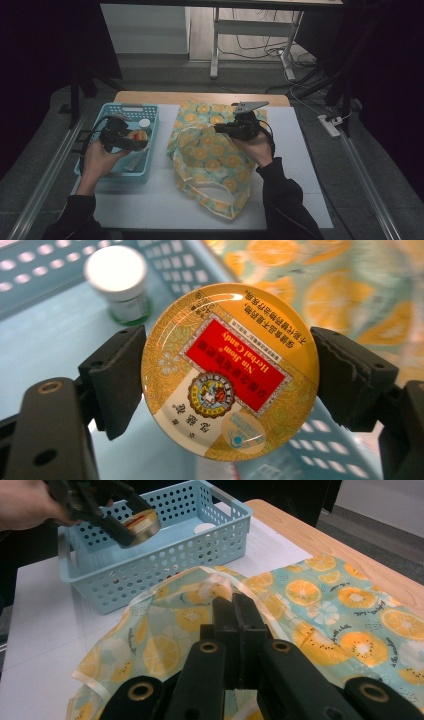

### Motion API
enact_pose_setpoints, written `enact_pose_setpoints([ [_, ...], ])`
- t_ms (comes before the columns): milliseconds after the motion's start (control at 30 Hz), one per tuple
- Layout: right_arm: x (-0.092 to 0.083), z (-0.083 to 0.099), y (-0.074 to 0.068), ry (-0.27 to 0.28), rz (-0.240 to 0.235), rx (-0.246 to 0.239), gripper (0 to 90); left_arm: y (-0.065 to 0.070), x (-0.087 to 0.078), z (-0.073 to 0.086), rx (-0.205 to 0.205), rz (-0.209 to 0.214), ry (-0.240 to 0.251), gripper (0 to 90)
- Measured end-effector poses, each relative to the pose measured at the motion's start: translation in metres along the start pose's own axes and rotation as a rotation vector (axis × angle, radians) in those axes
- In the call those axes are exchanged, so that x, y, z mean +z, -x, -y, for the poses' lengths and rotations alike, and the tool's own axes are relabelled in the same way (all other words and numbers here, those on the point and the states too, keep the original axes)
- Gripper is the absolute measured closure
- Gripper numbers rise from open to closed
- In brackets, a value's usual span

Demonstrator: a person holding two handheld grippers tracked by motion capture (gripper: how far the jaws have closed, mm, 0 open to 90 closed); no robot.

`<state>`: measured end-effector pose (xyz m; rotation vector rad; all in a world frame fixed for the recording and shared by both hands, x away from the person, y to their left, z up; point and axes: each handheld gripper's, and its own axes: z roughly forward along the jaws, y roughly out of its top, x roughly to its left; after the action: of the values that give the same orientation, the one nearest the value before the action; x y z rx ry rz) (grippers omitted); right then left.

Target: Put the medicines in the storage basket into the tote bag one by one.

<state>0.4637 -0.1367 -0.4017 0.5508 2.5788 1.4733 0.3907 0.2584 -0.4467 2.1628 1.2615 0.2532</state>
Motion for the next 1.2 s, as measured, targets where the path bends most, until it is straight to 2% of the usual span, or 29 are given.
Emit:
enact_pose_setpoints([
  [233,0.0,0.0,0.0,0.007,0.002,0.001,90.0,0.025,-0.001,-0.005,0.053,0.056,0.016,20.1],
  [567,-0.001,0.0,0.0,0.009,0.008,-0.001,90.0,0.059,0.001,-0.017,0.14,0.1,0.02,20.2],
  [767,-0.001,0.001,0.001,0.014,0.012,0.004,90.0,0.077,0.004,-0.024,0.174,0.15,0.035,20.2],
  [1200,-0.001,0.002,0.004,0.016,0.022,0.019,90.0,0.117,0.025,-0.05,0.272,0.209,0.041,20.2],
])
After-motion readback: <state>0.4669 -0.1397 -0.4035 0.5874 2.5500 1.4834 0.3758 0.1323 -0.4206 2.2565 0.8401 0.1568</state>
